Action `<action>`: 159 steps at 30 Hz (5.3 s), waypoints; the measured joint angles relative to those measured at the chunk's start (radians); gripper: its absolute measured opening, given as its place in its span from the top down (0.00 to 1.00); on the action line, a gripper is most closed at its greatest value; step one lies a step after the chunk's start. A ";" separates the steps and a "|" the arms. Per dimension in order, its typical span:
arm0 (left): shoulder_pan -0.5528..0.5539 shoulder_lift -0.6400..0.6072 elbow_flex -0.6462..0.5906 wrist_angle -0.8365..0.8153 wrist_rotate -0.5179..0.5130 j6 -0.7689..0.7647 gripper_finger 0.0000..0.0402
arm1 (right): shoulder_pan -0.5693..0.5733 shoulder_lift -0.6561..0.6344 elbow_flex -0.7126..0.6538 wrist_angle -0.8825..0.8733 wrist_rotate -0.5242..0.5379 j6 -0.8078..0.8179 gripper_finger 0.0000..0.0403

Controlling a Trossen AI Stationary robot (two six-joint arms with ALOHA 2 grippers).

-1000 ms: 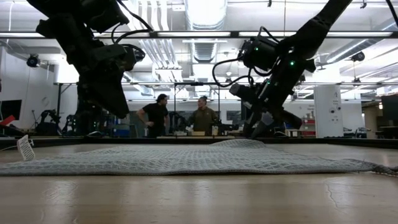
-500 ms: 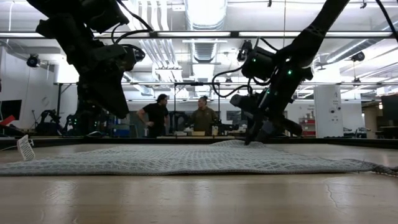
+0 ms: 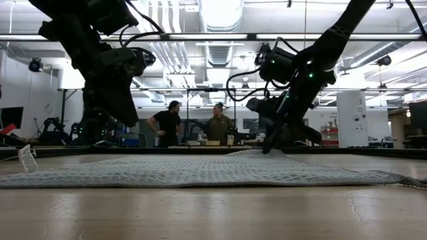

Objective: Fold microfiber towels
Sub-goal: Fold the microfiber cloth on the table

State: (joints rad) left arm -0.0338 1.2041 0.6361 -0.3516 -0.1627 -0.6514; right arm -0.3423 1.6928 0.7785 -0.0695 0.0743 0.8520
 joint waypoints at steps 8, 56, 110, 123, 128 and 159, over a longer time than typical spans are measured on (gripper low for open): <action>0.000 0.000 0.000 0.000 0.000 0.000 0.66 | 0.004 -0.001 0.000 0.001 0.005 -0.033 0.98; 0.000 0.000 0.000 0.002 0.000 0.000 0.66 | 0.278 0.135 0.218 -0.197 0.130 -0.018 0.98; 0.000 0.000 -0.001 0.002 0.000 0.000 0.66 | 0.351 0.186 0.459 -0.333 0.178 -0.017 0.65; 0.000 0.000 -0.001 0.002 0.000 0.000 0.66 | 0.304 0.154 0.475 -0.458 0.327 -0.044 0.68; 0.000 0.000 -0.001 0.002 0.000 0.000 0.66 | 0.232 0.144 0.476 -0.485 0.331 -0.088 0.69; 0.000 0.000 -0.001 0.002 0.000 0.000 0.66 | 0.077 0.126 0.472 -0.447 0.201 -0.175 0.80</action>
State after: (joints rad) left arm -0.0338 1.2041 0.6353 -0.3492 -0.1627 -0.6514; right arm -0.2649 1.8191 1.2503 -0.5167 0.2756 0.6765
